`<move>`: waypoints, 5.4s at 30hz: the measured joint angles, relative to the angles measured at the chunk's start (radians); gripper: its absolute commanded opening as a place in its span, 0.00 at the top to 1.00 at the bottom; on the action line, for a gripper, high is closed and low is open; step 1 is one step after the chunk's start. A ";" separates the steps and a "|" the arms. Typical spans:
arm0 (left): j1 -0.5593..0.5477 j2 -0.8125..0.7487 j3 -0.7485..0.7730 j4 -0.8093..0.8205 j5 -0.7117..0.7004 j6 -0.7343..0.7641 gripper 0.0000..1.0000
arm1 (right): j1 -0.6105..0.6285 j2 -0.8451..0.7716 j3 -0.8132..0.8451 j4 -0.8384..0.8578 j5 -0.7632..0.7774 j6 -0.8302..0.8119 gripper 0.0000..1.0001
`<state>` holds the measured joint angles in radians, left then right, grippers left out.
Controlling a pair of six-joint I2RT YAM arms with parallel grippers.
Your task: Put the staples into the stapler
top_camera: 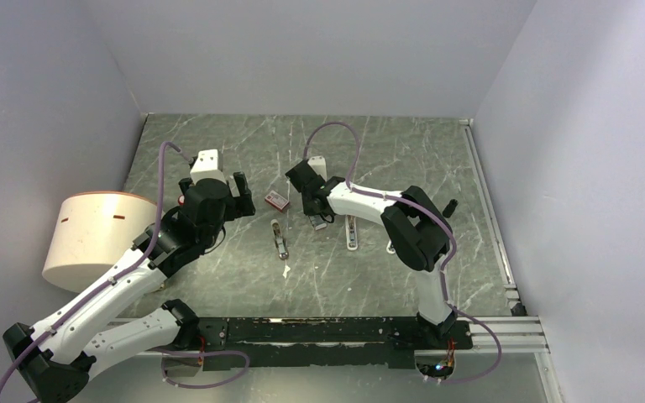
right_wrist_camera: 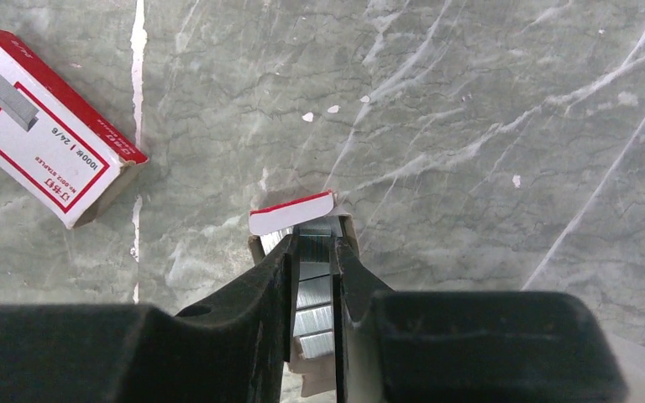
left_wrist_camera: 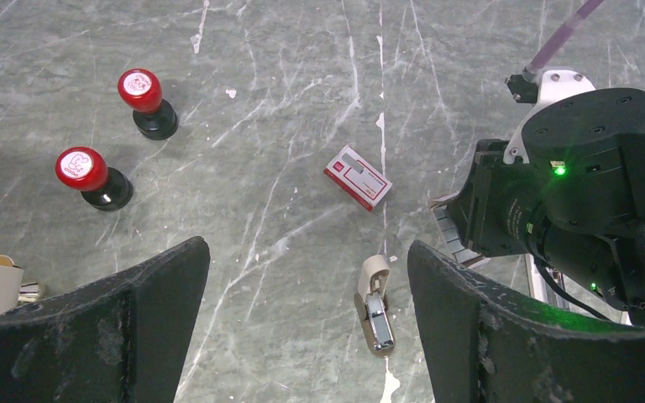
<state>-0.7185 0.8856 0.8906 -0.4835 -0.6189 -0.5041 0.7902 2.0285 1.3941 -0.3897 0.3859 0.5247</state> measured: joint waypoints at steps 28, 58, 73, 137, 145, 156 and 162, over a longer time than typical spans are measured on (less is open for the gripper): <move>0.000 0.000 0.000 0.000 0.002 -0.002 0.08 | 0.140 -0.387 -0.338 -0.042 -0.128 -0.035 0.77; 0.000 0.006 0.000 0.000 0.016 -0.016 0.09 | 0.176 -0.375 -0.415 -0.065 -0.076 0.003 0.63; 0.000 0.006 -0.005 0.001 0.016 -0.017 0.09 | 0.181 -0.307 -0.390 -0.116 -0.034 0.039 0.63; 0.000 0.005 -0.031 0.001 0.017 -0.027 0.09 | 0.171 -0.322 -0.399 -0.185 -0.102 0.257 0.70; 0.000 0.005 -0.031 0.001 0.017 -0.027 0.09 | 0.171 -0.322 -0.399 -0.184 -0.098 0.261 0.67; 0.000 0.006 -0.031 0.001 0.017 -0.027 0.09 | 0.169 -0.322 -0.401 -0.171 -0.083 0.265 0.76; 0.000 0.006 -0.031 0.001 0.017 -0.027 0.09 | 0.167 -0.322 -0.402 -0.162 -0.083 0.265 0.78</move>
<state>-0.7185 0.8913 0.8597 -0.4824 -0.6018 -0.5316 0.9569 1.7061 0.9916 -0.5518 0.3031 0.7895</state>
